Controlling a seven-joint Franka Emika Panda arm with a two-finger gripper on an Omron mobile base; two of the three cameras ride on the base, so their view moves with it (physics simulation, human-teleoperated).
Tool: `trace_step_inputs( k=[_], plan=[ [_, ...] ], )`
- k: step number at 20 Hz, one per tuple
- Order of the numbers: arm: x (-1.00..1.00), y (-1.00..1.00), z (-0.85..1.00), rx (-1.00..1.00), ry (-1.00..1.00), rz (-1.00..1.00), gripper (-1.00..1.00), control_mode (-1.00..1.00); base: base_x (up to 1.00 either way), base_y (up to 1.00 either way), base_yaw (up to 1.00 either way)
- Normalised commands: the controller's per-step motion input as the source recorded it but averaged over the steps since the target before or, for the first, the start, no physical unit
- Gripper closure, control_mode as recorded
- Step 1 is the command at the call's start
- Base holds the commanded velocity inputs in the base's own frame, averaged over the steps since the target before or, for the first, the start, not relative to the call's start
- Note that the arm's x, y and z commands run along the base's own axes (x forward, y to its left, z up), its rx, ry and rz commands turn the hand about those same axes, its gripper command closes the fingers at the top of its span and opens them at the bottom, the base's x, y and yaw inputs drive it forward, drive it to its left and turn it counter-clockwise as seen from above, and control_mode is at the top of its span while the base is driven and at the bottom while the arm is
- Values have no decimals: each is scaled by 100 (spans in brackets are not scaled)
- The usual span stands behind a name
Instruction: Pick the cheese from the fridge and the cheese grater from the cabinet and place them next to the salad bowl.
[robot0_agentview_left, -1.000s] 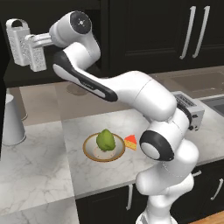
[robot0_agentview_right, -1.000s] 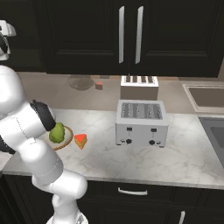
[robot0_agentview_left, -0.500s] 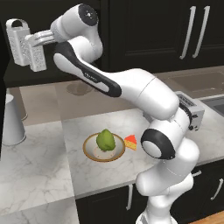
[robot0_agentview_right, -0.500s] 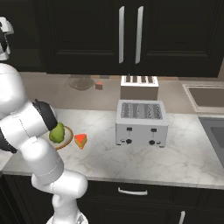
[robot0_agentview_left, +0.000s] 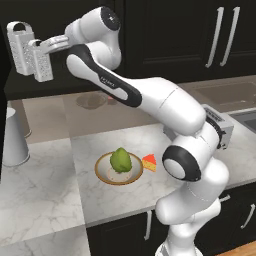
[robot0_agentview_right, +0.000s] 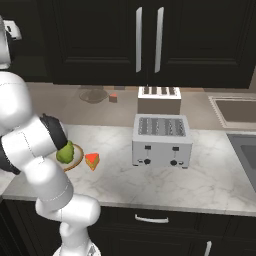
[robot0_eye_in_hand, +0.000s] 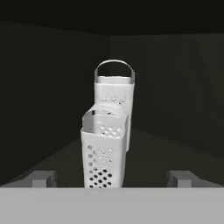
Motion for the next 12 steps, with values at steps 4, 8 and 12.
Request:
trace_step_inputs(
  k=[4, 8, 12],
  plan=[
    [9, 11, 0, 0, 0, -2, -100, -100, 0, 0, 0],
    [11, 17, 0, 0, 0, -5, -100, -100, 0, 0, 0],
    [16, 12, 0, 0, 0, -6, -100, -100, 0, 0, 0]
  ],
)
